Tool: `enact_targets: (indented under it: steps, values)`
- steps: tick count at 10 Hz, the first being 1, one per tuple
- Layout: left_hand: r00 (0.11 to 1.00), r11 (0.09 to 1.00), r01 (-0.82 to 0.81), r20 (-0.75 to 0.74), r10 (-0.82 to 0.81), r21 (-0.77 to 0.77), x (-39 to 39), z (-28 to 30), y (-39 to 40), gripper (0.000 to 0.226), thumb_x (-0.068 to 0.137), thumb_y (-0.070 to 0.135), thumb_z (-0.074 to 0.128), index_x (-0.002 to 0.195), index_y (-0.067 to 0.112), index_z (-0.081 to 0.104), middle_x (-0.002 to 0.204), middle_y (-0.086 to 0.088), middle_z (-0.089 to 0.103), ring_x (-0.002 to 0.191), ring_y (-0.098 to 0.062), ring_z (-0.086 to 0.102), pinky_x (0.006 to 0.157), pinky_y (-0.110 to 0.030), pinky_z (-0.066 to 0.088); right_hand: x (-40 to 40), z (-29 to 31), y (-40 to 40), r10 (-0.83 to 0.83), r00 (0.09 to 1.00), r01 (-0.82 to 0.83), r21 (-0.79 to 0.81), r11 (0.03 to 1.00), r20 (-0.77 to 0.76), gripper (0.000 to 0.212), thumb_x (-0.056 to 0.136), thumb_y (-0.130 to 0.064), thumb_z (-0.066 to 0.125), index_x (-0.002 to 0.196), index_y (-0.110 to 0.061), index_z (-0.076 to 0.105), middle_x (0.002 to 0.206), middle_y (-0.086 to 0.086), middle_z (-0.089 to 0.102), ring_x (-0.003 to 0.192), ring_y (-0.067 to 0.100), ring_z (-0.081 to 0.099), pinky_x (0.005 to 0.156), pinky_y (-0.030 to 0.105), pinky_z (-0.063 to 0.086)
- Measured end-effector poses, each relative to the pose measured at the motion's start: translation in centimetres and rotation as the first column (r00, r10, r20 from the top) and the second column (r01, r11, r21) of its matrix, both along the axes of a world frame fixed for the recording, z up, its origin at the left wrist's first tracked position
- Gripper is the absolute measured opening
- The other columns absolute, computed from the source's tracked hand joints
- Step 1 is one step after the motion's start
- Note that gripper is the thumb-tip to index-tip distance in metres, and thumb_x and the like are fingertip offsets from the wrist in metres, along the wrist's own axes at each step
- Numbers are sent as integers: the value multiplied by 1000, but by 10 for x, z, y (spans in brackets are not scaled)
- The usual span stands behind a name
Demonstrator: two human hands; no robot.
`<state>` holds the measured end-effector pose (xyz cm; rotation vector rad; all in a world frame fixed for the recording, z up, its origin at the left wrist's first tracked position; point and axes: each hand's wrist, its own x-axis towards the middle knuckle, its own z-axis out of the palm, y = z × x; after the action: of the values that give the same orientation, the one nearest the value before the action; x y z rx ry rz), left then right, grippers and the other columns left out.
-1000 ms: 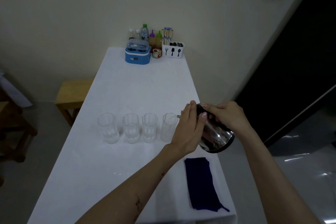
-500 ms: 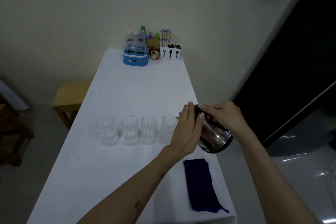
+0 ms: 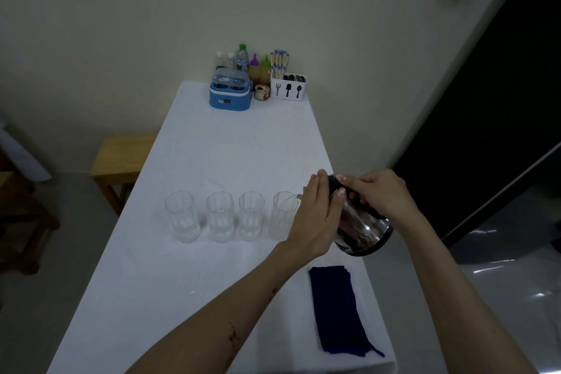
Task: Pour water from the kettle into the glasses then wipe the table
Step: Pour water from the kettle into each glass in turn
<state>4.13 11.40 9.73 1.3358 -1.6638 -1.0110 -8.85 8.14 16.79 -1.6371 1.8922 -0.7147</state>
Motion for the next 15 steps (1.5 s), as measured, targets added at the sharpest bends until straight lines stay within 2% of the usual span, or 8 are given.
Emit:
enact_targets:
  steps: [6, 15]
  values:
    - [1000, 1000, 0, -8, 0, -8, 3, 0, 1, 64, 103, 47, 20, 156, 15, 4, 164, 3, 1, 149, -7, -4, 120, -26, -3, 3, 3, -1, 6, 1000, -6, 14, 1000, 3, 51, 85, -54, 72, 65, -7, 74, 49, 1, 59, 46, 12, 51, 52, 24, 41]
    - [1000, 1000, 1, -13, -1, -7, 6, 5, 1, 63, 103, 46, 21, 156, 16, 4, 164, 3, 2, 149, -7, -3, 121, -27, -2, 4, 6, -1, 13, 1000, -13, 0, 1000, -14, 50, 85, -55, 72, 62, -10, 73, 49, 1, 60, 45, 12, 52, 52, 24, 40]
